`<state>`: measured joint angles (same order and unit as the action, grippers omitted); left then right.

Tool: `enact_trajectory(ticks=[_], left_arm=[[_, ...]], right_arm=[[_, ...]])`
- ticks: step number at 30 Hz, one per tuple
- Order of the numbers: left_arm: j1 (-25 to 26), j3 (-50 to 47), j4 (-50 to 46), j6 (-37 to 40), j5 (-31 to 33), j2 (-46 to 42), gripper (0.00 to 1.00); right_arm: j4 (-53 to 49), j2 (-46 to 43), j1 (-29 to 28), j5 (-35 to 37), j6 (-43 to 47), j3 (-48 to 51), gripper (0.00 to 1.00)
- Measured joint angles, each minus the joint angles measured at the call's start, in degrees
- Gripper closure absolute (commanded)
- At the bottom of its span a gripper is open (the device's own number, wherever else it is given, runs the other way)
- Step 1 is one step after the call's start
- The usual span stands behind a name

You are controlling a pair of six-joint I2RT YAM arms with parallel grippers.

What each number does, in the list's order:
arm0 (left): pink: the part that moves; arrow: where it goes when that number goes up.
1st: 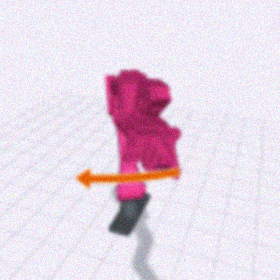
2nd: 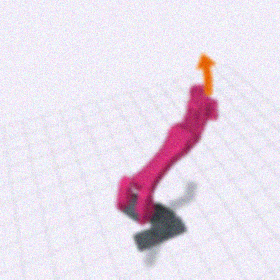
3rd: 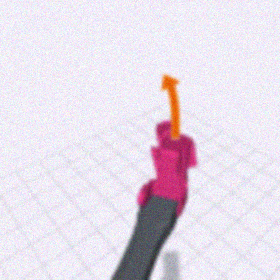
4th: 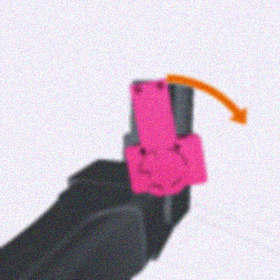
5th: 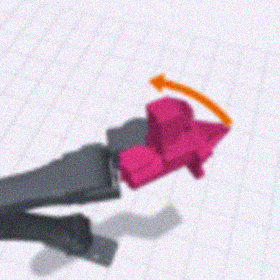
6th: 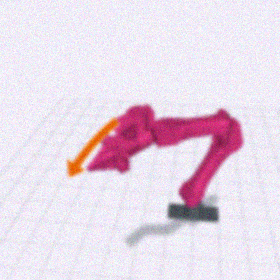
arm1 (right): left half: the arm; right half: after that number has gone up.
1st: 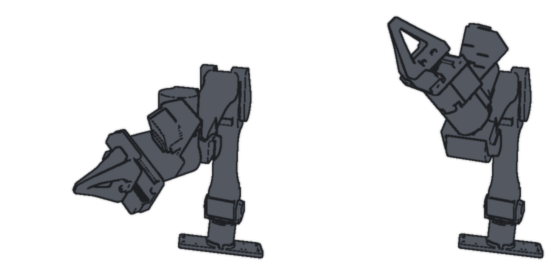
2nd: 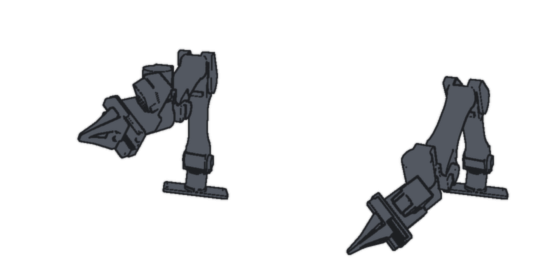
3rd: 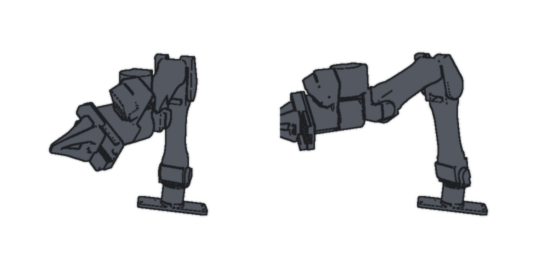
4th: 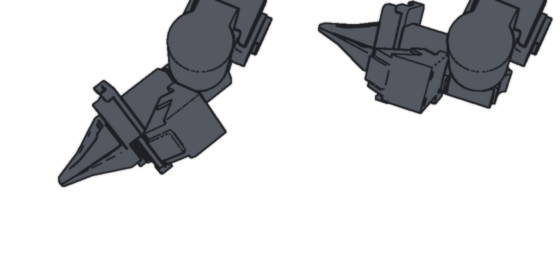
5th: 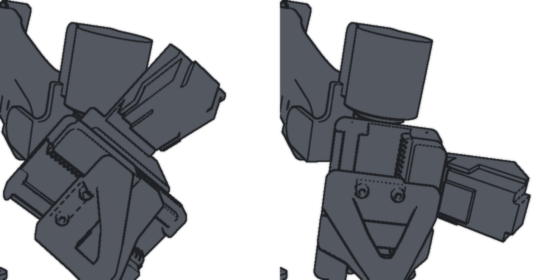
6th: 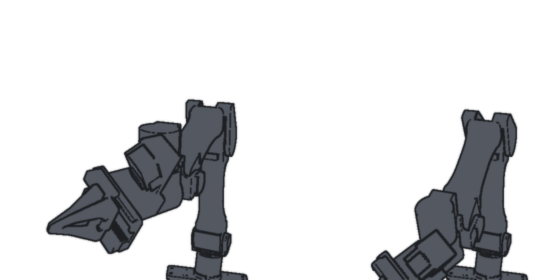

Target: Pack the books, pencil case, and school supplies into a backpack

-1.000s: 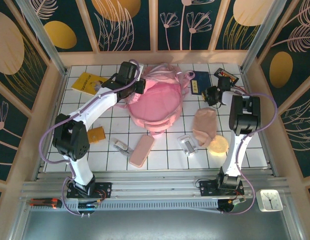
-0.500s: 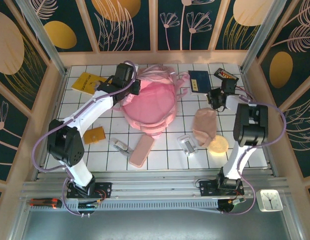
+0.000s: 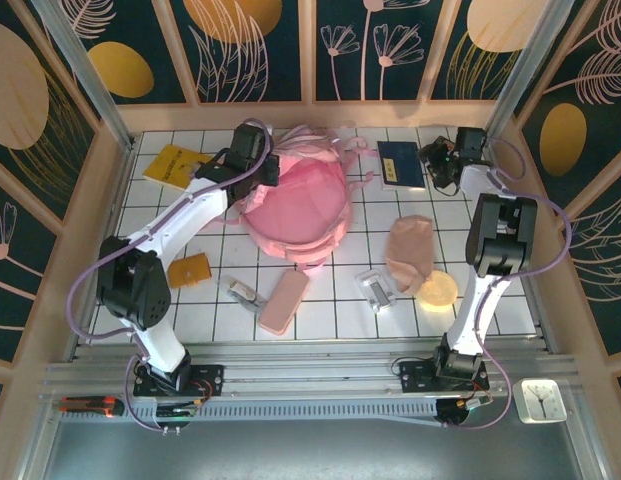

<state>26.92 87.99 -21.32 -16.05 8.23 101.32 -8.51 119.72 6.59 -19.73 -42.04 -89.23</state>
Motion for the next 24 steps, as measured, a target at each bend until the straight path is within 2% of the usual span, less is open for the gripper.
enact_trajectory(ticks=[5, 9, 14, 24], left_arm=[[0.2, 5.2, 2.0, -3.0, -2.9, 7.5, 0.93], [1.3, 10.2, -0.1, -4.2, -4.6, 12.1, 0.93], [3.7, 15.3, -1.0, -5.3, -7.4, 16.6, 0.93], [5.3, 16.2, -0.5, -5.7, -11.8, 18.6, 0.93]], right_arm=[[-1.0, 6.1, 1.4, -0.1, 6.0, -4.5, 0.41], [-1.6, 10.1, 2.2, -1.6, 10.4, -7.7, 0.41], [-2.2, 15.7, 2.4, -7.7, 14.5, -12.9, 0.41], [-2.2, 17.2, 1.4, -22.2, 19.5, -13.4, 0.42]])
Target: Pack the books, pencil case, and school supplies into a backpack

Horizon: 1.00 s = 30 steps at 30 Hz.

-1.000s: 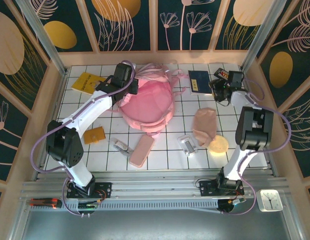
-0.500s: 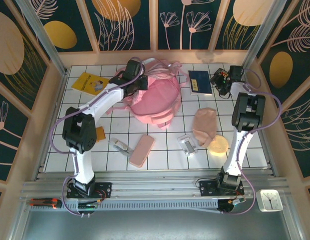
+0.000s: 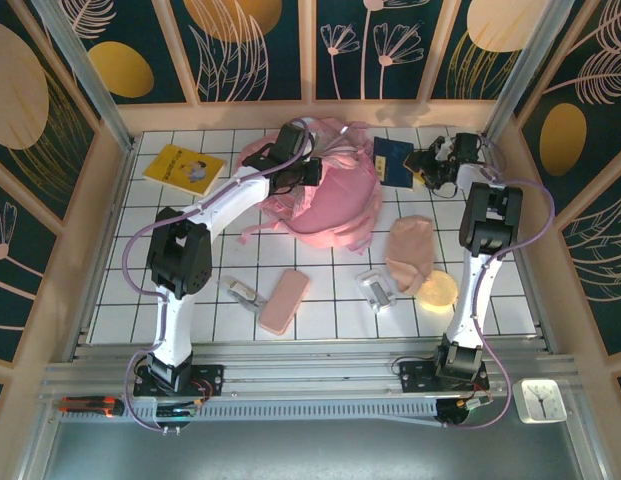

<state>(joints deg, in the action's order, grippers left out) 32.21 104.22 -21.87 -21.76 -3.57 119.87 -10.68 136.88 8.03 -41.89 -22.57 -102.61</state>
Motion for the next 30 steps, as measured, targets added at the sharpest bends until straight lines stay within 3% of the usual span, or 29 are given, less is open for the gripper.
enact_trajectory(ticks=[11, 22, 30], left_arm=[[0.0, -1.2, 1.3, 0.1, -2.0, 0.0, 0.93], [0.0, -2.6, 2.3, 1.3, -2.7, 0.0, 0.93], [0.0, -5.2, 3.9, 2.5, -3.9, -0.4, 0.93]], right_arm=[[12.2, -0.3, 0.1, -12.3, -1.6, 7.5, 0.48], [15.7, -1.0, -2.3, -21.9, -3.0, 12.4, 0.55], [19.8, -3.7, -5.5, -24.1, -6.1, 14.8, 0.58]])
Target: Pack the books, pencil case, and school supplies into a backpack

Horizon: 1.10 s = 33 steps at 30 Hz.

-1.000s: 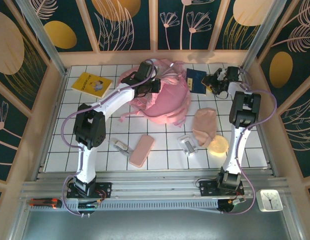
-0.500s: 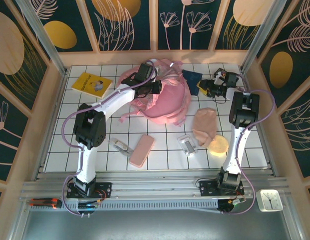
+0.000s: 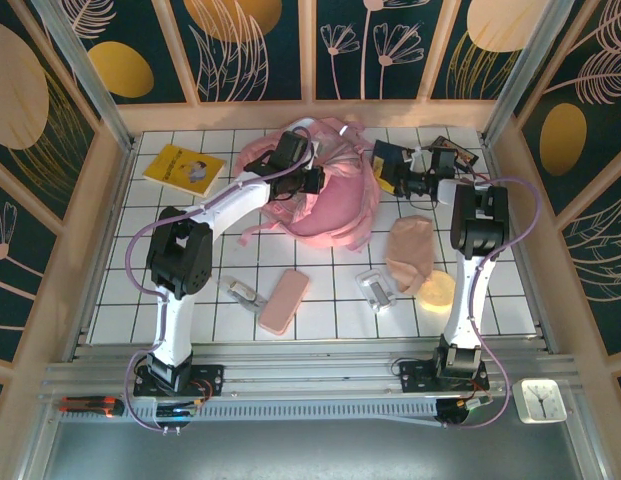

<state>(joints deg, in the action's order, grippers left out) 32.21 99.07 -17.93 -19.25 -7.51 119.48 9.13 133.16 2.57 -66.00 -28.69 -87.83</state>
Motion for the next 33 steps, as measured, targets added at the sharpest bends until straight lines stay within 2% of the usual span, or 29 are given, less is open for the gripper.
enact_trajectory(ticks=[3, 11, 17, 25, 33], left_arm=[[0.0, -2.4, 0.9, 1.0, 0.5, -1.4, 0.93], [-0.3, -5.1, 1.4, 3.4, 2.4, -4.0, 0.93], [-0.3, -5.6, 1.4, 4.7, 3.4, -4.1, 0.93], [-0.3, -3.0, -0.1, 5.8, 3.4, -3.1, 0.93], [-0.3, -2.4, -0.3, 6.6, 0.1, -0.7, 0.93]], right_arm=[[-2.3, -1.8, 0.1, 3.2, -0.4, 0.8, 0.50], [-13.1, -8.0, 3.9, 24.4, 1.4, -0.3, 0.43], [-25.0, -2.8, 5.5, 34.1, 4.3, -14.8, 0.42], [-39.6, 8.9, 4.5, 36.0, 11.8, -30.1, 0.44], [-42.2, 10.6, 2.6, 33.3, 16.1, -33.6, 0.48]])
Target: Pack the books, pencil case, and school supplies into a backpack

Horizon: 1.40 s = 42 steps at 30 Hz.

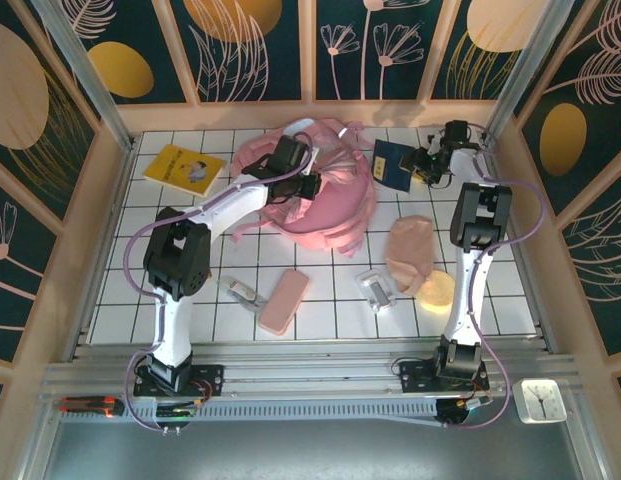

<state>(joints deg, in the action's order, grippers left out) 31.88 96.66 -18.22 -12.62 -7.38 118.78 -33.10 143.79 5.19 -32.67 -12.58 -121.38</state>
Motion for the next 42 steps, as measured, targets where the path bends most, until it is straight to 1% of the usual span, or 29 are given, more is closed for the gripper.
enact_trajectory(ticks=[2, 4, 5, 10, 13, 18, 23, 26, 30, 31, 33, 36, 39, 42], left_arm=[[0.0, 0.0, 0.0, 0.2, -0.8, 0.3, 0.93], [0.0, 0.0, 0.0, 0.4, -1.4, 0.4, 0.93], [0.0, 0.0, 0.0, 0.5, -1.5, 0.5, 0.93], [0.0, 0.0, 0.1, 0.9, -2.4, 0.8, 0.93], [0.0, 0.0, 0.1, 1.4, -2.6, 0.8, 0.93], [0.0, 0.0, 0.1, 2.2, -2.7, 0.8, 0.93], [0.0, -0.8, 0.5, 2.9, -2.8, 0.8, 0.93], [0.0, -1.7, 1.3, 3.3, -3.2, 0.8, 0.93], [0.0, -2.4, 2.1, 3.5, -3.8, 0.7, 0.94], [-0.1, -2.7, 2.3, 3.4, -4.0, 0.7, 0.94], [-0.3, -3.2, 2.8, 3.4, -4.3, 0.5, 0.93], [-0.7, -4.2, 3.3, 3.5, -4.5, -0.2, 0.93], [-1.3, -5.9, 3.5, 3.6, -3.9, -1.8, 0.93], [-1.9, -8.6, 4.3, 4.1, -2.5, -4.1, 0.93]], right_arm=[[0.3, 0.2, -0.9, -0.3, 0.4, 0.4, 0.52], [2.6, -0.2, -1.4, -2.2, 0.2, 2.0, 0.53], [4.8, -1.0, -1.7, -2.5, -0.1, 4.0, 0.54], [16.3, -6.1, -2.3, -8.6, -5.1, 16.4, 0.56], [22.0, -7.1, -2.2, -12.0, -8.4, 20.0, 0.56], [27.3, -7.7, -2.2, -17.0, -10.9, 22.7, 0.56], [33.7, -10.5, -2.5, -22.3, -14.7, 28.0, 0.56], [36.6, -11.3, -3.8, -25.1, -16.5, 28.5, 0.56], [38.2, -11.4, -5.4, -26.6, -17.6, 28.4, 0.56], [37.6, -11.4, -5.7, -26.1, -17.4, 28.2, 0.55], [34.5, -11.4, -6.0, -22.7, -16.2, 26.9, 0.50], [28.5, -11.4, -6.1, -12.2, -13.0, 24.0, 0.46], [19.3, -11.3, -6.4, -0.3, -8.6, 17.6, 0.44], [10.2, -8.7, -8.0, 11.3, -3.4, 4.9, 0.42]])
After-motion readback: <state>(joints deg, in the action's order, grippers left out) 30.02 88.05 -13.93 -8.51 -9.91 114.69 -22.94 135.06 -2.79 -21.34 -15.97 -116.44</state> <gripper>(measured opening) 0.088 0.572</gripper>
